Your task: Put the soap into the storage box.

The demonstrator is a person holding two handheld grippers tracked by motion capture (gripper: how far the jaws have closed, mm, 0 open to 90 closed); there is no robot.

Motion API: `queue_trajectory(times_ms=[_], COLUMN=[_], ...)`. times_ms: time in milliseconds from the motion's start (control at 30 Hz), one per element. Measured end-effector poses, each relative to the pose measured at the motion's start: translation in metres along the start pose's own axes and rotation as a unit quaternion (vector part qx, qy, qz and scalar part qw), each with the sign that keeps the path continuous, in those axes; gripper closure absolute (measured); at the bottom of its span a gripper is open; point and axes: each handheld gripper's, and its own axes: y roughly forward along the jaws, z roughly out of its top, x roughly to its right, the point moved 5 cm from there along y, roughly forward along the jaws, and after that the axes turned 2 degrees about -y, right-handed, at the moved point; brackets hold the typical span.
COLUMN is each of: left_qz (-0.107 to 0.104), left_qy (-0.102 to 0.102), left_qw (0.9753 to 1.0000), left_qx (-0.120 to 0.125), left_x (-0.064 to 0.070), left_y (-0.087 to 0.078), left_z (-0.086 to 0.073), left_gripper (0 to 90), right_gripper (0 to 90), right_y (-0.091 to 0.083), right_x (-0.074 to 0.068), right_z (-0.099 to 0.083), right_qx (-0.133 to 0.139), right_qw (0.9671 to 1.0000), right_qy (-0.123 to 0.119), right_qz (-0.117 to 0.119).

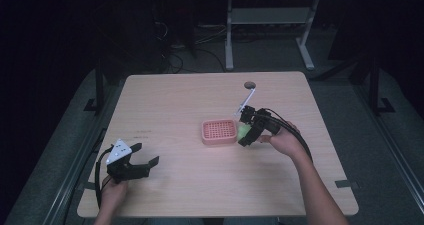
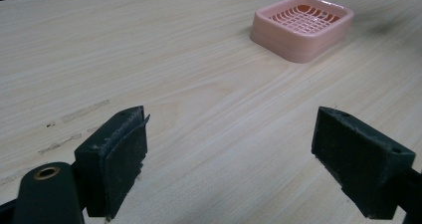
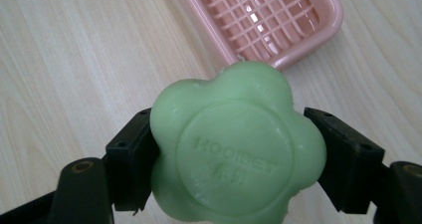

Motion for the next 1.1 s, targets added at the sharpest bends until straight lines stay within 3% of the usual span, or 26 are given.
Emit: queue_trajectory(times_ms=[633, 1100], left_qz=[-0.001, -0.001], left_qy=[0.000, 0.000], left_qw=[1.0000, 1.0000], left_qx=[0.001, 0.004], left_x=[0.000, 0.000], left_y=[0.000, 0.000], left_z=[0.000, 0.001], left_gripper=[14.1, 14.0], right_gripper=[26.3, 26.3], right_y=[-0.004, -0.003], right_x=[0.003, -0.005], right_z=[0.025, 0.054], right_qx=[0.007, 0.001], right_qw=[0.9999, 0.9994], right_qy=[-0.009, -0.036], right_qz=[0.000, 0.000])
